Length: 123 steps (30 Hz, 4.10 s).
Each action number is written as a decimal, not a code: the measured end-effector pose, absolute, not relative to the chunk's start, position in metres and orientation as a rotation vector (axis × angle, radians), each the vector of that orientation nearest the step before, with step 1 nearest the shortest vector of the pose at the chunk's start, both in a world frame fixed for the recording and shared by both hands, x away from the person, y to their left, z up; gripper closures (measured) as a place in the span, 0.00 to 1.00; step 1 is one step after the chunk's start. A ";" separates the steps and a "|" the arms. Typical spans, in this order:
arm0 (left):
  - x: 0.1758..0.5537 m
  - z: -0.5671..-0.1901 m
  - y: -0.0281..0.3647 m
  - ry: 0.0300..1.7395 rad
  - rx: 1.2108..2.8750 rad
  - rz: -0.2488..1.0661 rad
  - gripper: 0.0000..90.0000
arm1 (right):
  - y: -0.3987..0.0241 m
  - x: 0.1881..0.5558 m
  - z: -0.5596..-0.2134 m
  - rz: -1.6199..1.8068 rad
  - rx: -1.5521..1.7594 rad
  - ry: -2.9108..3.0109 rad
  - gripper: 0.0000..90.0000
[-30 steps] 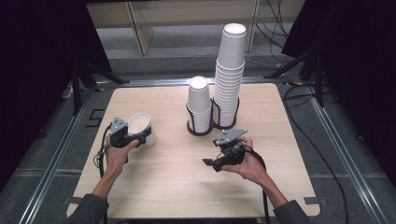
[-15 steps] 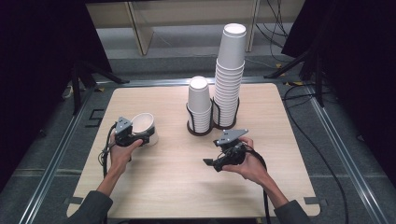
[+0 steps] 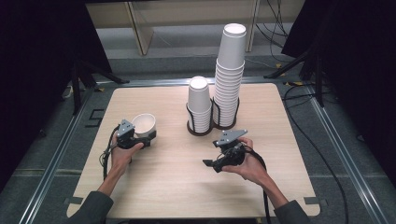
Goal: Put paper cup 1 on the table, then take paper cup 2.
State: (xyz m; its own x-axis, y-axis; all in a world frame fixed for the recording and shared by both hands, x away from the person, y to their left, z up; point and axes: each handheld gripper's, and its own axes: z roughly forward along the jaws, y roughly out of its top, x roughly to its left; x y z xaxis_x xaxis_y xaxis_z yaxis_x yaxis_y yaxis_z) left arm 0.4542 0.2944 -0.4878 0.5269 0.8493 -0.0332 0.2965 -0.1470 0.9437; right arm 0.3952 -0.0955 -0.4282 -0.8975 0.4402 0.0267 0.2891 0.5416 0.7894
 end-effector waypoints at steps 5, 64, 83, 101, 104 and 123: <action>0.449 -0.490 0.299 0.985 1.723 0.649 0.16 | -0.097 0.395 -0.428 1.282 0.620 2.605 0.20; 0.311 -0.462 0.248 0.911 1.770 0.604 0.16 | -0.177 0.415 -0.377 1.383 1.005 2.217 0.19; 0.317 -0.466 0.252 0.912 1.772 0.578 0.16 | -0.185 0.448 -0.294 1.482 0.975 2.014 0.17; 0.317 -0.467 0.253 0.934 1.763 0.585 0.16 | -0.167 0.491 -0.230 1.520 0.987 1.919 0.17; 0.317 -0.465 0.256 0.942 1.761 0.592 0.16 | -0.165 0.500 -0.226 1.548 1.000 1.902 0.17; 0.318 -0.466 0.255 0.919 1.748 0.573 0.16 | -0.139 0.546 -0.224 1.474 1.059 1.916 0.16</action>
